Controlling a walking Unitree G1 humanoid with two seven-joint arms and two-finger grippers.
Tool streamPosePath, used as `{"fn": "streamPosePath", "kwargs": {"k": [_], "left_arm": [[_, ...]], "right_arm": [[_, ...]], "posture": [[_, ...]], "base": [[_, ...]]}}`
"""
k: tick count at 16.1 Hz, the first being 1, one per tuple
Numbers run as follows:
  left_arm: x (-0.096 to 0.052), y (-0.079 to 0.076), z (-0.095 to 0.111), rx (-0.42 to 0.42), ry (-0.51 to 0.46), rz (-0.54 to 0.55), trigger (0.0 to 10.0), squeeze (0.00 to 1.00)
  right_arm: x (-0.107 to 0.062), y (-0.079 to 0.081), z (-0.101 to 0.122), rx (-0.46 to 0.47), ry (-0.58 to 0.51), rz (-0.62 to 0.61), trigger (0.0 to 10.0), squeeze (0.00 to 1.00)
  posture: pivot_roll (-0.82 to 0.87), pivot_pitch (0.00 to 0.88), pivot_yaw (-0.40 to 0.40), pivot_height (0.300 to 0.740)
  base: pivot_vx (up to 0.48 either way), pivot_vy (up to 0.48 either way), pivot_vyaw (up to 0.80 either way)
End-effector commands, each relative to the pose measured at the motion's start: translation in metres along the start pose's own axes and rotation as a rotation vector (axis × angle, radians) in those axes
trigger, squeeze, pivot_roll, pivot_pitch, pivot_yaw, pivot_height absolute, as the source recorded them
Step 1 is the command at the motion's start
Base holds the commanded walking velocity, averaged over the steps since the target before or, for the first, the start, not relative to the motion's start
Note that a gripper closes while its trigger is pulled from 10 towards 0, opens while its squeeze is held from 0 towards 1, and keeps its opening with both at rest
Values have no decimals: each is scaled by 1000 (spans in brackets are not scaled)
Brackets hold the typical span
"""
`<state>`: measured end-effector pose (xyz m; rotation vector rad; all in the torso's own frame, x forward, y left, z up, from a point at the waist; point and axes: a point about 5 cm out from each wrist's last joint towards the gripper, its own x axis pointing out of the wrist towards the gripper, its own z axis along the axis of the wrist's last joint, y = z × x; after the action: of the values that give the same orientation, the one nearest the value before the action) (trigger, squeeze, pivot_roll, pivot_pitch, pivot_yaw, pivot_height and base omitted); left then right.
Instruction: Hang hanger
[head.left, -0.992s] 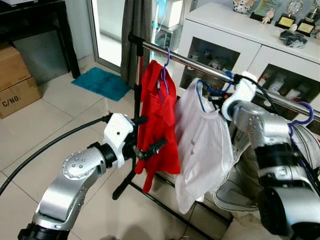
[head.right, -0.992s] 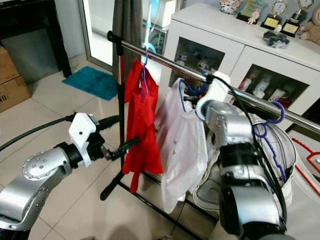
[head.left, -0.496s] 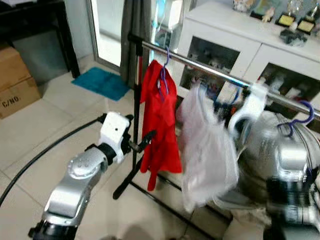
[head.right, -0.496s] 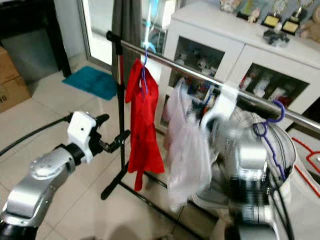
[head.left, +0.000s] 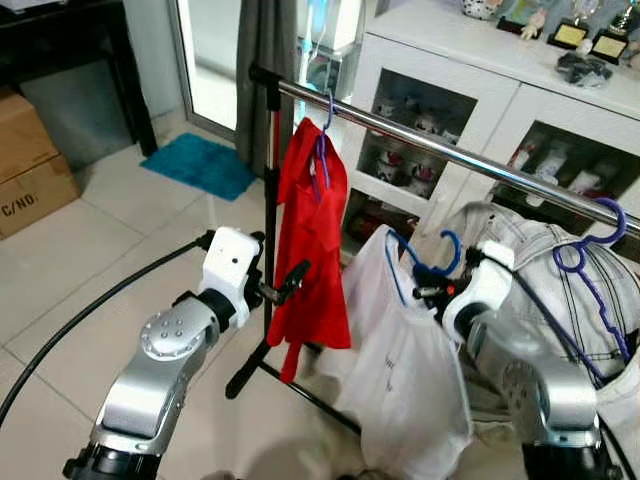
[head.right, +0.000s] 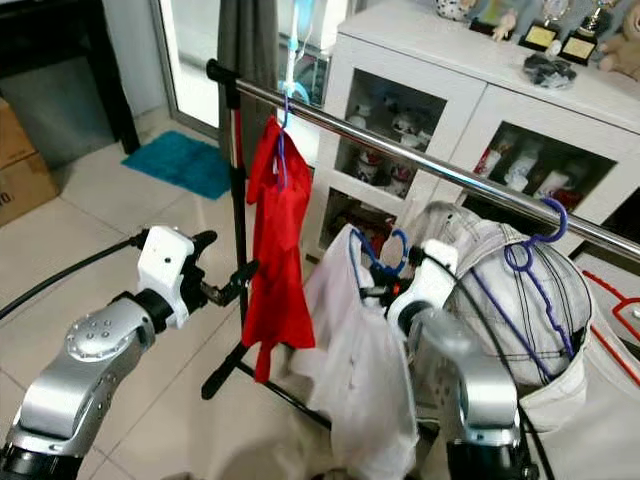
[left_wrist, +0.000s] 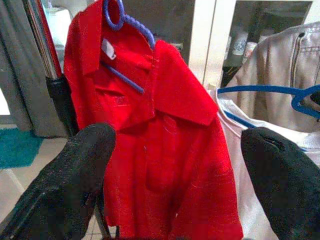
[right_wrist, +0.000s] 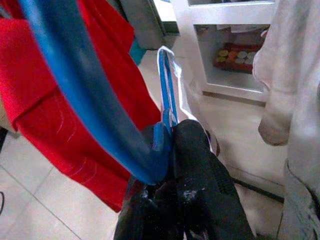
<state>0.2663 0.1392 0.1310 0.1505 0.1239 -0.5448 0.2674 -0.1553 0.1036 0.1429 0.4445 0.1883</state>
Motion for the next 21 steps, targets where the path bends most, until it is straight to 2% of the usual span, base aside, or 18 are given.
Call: {"fn": "streamPosePath", "kwargs": {"k": [1, 2, 3, 13, 17, 21], "left_arm": [[-1, -1, 1, 3, -1, 1, 10000, 0], [-1, 0, 1, 2, 0, 1, 10000, 0], [-1, -1, 1, 1, 1, -4, 10000, 0], [-2, -2, 0, 0, 7, -15, 10000, 0], [-2, -2, 1, 2, 6, -17, 10000, 0], [-3, -2, 1, 7, 7, -26, 10000, 0]], "right_arm": [[-4, -1, 11, -16, -52, -6, 0, 0], [-4, 0, 11, -15, -62, 2, 314, 0], [-4, 1, 9, -9, -48, -1, 0, 0], [-6, 4, 5, 2, -31, 17, 0, 0], [-6, 6, 4, -3, -21, 27, 39, 0], [-6, 9, 4, -9, -23, 57, 1490, 0]], "posture": [[-16, 0, -100, 740], [-16, 0, -100, 740], [-17, 0, -98, 740], [-14, 0, -102, 740], [-12, 0, -104, 740], [-8, 0, -105, 740]], "base": [[0, 0, 0], [0, 0, 0], [-240, 0, -431], [-290, 0, -774], [-307, 0, 0], [-282, 0, 0]]}}
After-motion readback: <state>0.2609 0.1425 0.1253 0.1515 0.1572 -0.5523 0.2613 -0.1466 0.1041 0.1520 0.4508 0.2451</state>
